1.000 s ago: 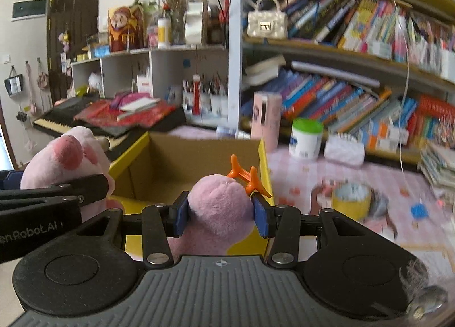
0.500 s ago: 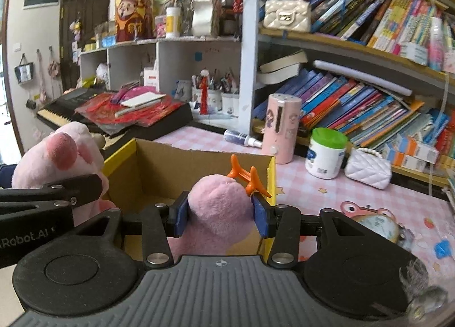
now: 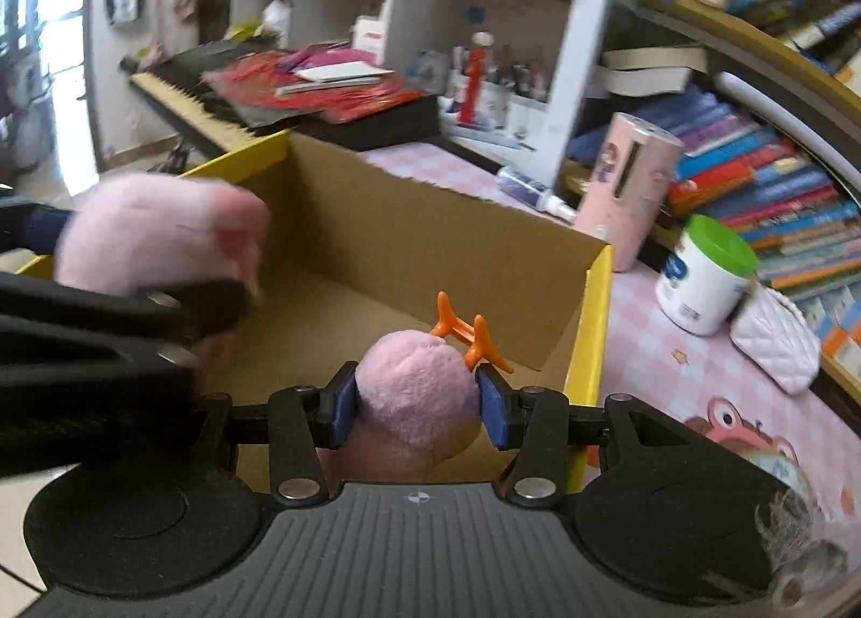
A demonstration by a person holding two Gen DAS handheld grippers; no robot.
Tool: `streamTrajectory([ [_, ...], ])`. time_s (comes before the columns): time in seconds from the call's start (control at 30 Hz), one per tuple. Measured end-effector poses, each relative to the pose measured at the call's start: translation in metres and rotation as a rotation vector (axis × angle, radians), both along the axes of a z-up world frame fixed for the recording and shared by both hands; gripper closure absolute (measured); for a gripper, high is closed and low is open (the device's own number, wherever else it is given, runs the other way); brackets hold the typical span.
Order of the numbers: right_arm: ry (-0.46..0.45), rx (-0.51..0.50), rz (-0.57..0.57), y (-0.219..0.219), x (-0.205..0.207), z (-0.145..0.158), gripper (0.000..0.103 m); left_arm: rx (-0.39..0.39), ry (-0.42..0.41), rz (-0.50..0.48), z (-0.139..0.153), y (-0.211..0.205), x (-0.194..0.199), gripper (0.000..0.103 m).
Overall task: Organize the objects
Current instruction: 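Carry the pink plush toy with the left gripper over the yellow box, then open the left gripper to drop the plush toy into the box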
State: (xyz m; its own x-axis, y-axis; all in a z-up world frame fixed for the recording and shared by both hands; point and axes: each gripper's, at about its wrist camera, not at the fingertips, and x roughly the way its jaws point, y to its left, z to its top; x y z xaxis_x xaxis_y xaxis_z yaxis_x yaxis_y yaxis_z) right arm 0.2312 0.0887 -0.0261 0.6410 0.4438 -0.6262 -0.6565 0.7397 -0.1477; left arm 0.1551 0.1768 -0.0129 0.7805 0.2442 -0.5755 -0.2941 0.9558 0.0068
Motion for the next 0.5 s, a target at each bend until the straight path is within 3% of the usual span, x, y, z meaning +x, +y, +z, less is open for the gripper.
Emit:
streamTrajectory([
  [0.1, 0.024, -0.010, 0.030, 0.000, 0.007, 0.000, 0.060, -0.048, 0.026, 0.024, -0.005, 0.005, 0.007, 0.037],
  [0.27, 0.033, -0.021, 0.072, -0.003, 0.014, 0.000, 0.059, -0.047, 0.041, 0.036, -0.008, 0.004, 0.011, 0.040],
  [0.4, 0.032, -0.022, 0.078, -0.002, 0.015, 0.000, 0.059, -0.036, 0.043, 0.052, -0.008, 0.003, 0.011, 0.037],
  [0.5, 0.028, -0.025, 0.068, -0.002, 0.014, 0.000, 0.058, -0.025, 0.028, 0.061, -0.006, 0.001, 0.008, 0.029],
])
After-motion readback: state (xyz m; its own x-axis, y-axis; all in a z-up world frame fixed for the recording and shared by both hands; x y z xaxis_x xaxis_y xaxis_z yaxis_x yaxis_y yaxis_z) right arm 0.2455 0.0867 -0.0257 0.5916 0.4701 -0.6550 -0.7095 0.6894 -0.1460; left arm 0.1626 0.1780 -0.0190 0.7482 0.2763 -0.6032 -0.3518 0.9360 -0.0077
